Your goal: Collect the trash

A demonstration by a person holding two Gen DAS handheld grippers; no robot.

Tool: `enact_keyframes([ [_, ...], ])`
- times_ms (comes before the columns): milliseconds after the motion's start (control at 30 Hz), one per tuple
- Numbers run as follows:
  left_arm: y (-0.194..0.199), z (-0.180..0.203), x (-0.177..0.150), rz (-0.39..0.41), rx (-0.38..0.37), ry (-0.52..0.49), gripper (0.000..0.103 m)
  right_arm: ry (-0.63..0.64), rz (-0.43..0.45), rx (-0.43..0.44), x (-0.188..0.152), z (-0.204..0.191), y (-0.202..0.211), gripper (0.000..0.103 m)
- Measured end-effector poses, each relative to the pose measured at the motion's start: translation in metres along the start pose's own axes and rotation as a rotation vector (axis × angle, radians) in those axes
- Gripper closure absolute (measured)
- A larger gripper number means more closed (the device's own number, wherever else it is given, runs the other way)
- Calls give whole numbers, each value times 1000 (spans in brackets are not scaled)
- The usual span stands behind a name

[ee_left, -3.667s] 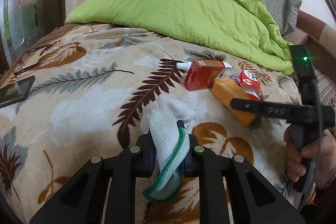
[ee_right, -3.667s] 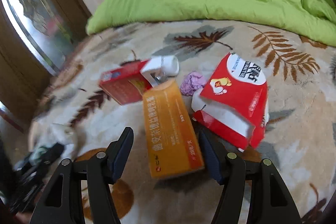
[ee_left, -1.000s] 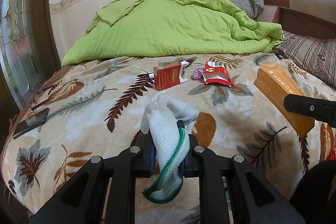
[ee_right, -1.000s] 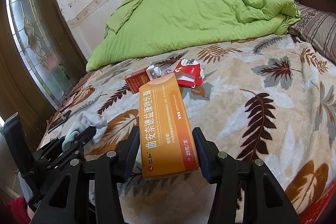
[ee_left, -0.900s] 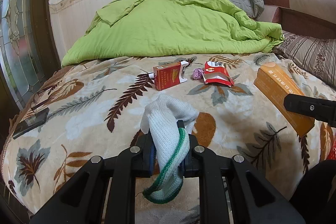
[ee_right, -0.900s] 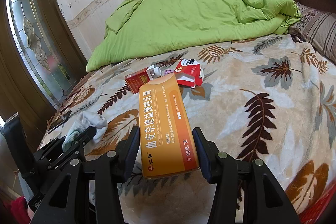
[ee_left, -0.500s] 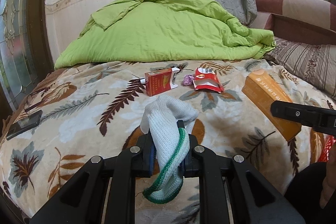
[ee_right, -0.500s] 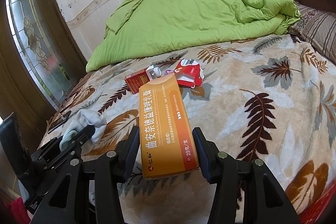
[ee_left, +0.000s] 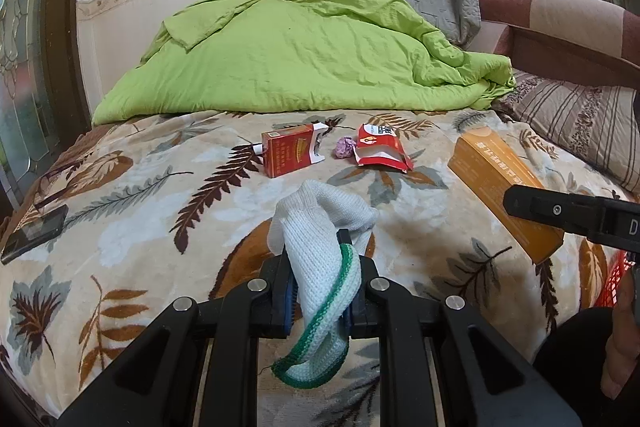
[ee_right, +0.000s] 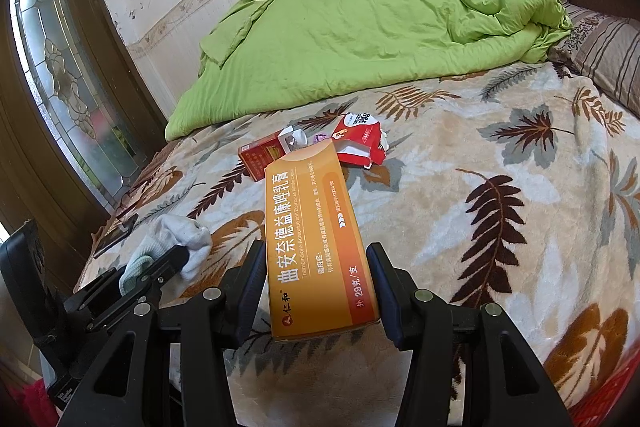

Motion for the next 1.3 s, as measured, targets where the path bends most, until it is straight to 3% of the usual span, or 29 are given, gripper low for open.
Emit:
enact_keyframes([
  [367,10,12,-1,1,-16,-31,87,-38,19,1,0,3,9,48],
  [633,31,45,3,7,-107,-108,87,-88,46,25,-8,9,43,48],
  [867,61,120,18,18,-312,-216,87,-177,113,-20,-17,52,121,48],
  [1167,98,239,33,-26,-622,-325,86,-360,264,-266,-51,148,268,48],
  [1300,108,294,23,-95,-739,-372,86,-431,309,-325,-65,174,311,48],
])
Point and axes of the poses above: each gripper's, at about its wrist camera, not at the fingertips, and y roughly against the way its jaws point, z to its right, x to its top, the point moved 5 cm from there along -y, roughly the way its jaws point, and after that the axes turned 4 degrees about x, right-handed, at the moved point
